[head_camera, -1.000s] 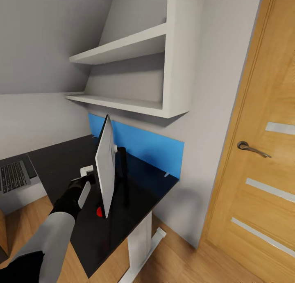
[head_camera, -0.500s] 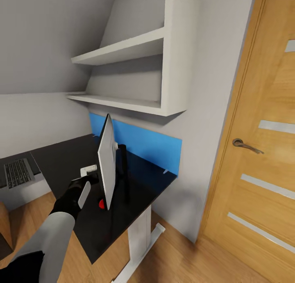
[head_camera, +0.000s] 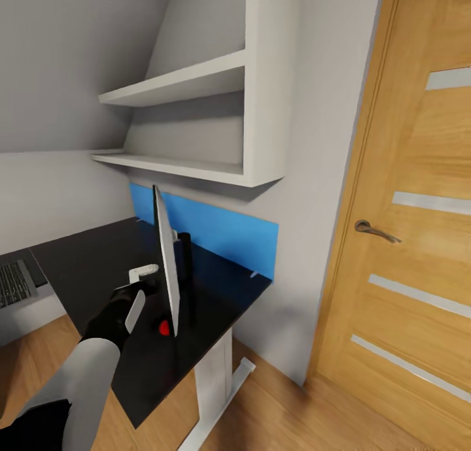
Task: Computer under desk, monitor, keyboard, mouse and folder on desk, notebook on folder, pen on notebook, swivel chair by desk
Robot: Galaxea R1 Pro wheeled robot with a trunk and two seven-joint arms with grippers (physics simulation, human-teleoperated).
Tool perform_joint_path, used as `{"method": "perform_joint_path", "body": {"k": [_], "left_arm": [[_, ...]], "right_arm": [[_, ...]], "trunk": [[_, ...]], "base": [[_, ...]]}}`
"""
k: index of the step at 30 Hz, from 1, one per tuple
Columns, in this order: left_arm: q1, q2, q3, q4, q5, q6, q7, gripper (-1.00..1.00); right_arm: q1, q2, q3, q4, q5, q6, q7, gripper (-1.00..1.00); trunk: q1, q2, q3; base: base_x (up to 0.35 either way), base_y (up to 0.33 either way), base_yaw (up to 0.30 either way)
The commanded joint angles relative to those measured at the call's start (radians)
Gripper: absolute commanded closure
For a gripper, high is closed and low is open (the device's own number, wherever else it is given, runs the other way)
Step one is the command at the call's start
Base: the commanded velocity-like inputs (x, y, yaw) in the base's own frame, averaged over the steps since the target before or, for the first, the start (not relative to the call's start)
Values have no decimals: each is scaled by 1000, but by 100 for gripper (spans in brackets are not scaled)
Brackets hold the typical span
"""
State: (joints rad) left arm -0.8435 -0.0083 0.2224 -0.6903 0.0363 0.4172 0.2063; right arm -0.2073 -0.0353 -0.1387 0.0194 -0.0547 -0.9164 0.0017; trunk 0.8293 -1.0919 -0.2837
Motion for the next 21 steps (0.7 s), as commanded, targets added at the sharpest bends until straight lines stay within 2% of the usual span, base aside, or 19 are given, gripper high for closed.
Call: {"method": "perform_joint_path", "body": {"k": [1,21], "left_arm": [[0,-1,3,-2,5,5,2,-100],[0,-1,3,-1,5,5,2,-100]], "right_arm": [[-1,0,2,2,-5,-4,1,-100],[-1,6,1,2,-5,-4,1,-100]], "trunk": [[0,-1,0],[0,-1,23]], "base": [[0,0,-172],[0,0,-165]]}}
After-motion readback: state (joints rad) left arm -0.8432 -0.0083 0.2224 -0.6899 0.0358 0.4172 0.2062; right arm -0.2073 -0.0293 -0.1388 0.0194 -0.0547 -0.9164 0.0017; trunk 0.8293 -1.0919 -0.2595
